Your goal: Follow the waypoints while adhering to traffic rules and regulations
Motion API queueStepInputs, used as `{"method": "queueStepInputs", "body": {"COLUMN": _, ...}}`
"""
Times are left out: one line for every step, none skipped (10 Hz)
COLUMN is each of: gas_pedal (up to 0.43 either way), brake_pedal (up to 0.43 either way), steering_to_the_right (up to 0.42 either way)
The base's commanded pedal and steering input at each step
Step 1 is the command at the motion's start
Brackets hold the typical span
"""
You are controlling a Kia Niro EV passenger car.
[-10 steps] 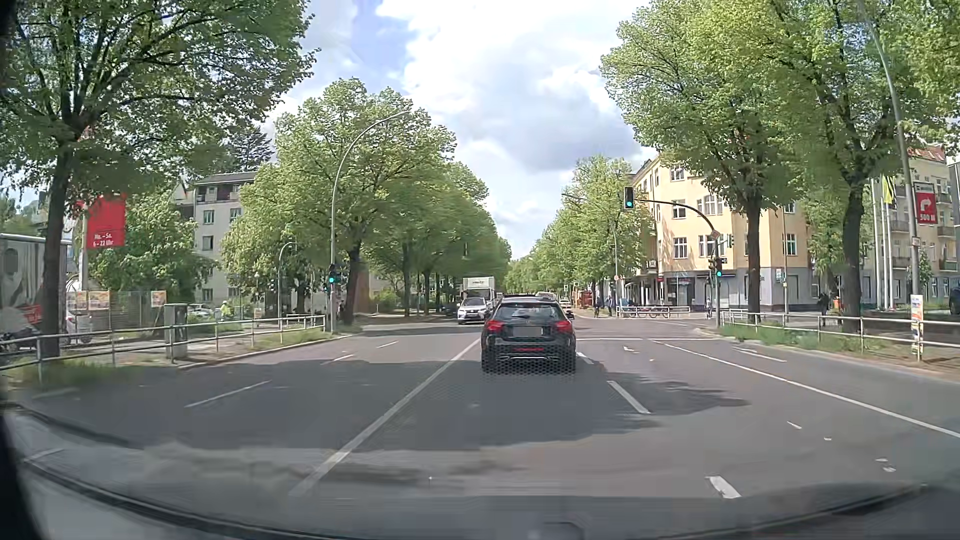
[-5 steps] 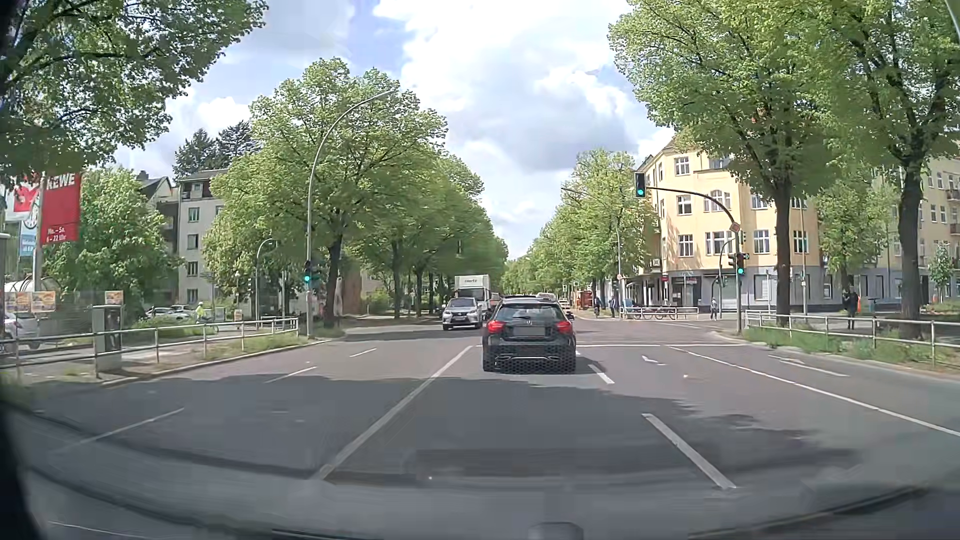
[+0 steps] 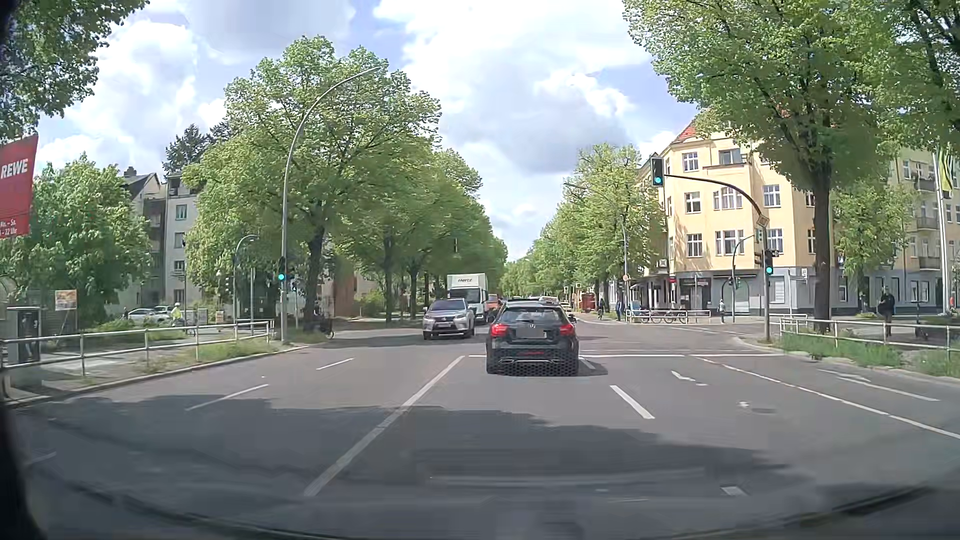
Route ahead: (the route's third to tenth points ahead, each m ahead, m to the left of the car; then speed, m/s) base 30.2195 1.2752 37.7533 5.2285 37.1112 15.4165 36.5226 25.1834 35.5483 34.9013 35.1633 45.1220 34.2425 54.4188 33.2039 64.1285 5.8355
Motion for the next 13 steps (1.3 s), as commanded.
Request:
{"method": "queueStepInputs", "body": {"gas_pedal": 0.020, "brake_pedal": 0.024, "steering_to_the_right": 0.001}}
{"method": "queueStepInputs", "body": {"gas_pedal": 0.000, "brake_pedal": 0.018, "steering_to_the_right": 0.001}}
{"method": "queueStepInputs", "body": {"gas_pedal": 0.000, "brake_pedal": 0.024, "steering_to_the_right": 0.001}}
{"method": "queueStepInputs", "body": {"gas_pedal": 0.028, "brake_pedal": 0.024, "steering_to_the_right": 0.001}}
{"method": "queueStepInputs", "body": {"gas_pedal": 0.047, "brake_pedal": 0.018, "steering_to_the_right": 0.001}}
{"method": "queueStepInputs", "body": {"gas_pedal": 0.047, "brake_pedal": 0.018, "steering_to_the_right": 0.001}}
{"method": "queueStepInputs", "body": {"gas_pedal": 0.059, "brake_pedal": 0.024, "steering_to_the_right": 0.001}}
{"method": "queueStepInputs", "body": {"gas_pedal": 0.067, "brake_pedal": 0.024, "steering_to_the_right": 0.005}}
{"method": "queueStepInputs", "body": {"gas_pedal": 0.079, "brake_pedal": 0.024, "steering_to_the_right": 0.007}}
{"method": "queueStepInputs", "body": {"gas_pedal": 0.079, "brake_pedal": 0.024, "steering_to_the_right": 0.006}}
{"method": "queueStepInputs", "body": {"gas_pedal": 0.079, "brake_pedal": 0.024, "steering_to_the_right": 0.007}}
{"method": "queueStepInputs", "body": {"gas_pedal": 0.079, "brake_pedal": 0.024, "steering_to_the_right": 0.007}}
{"method": "queueStepInputs", "body": {"gas_pedal": 0.079, "brake_pedal": 0.018, "steering_to_the_right": 0.007}}
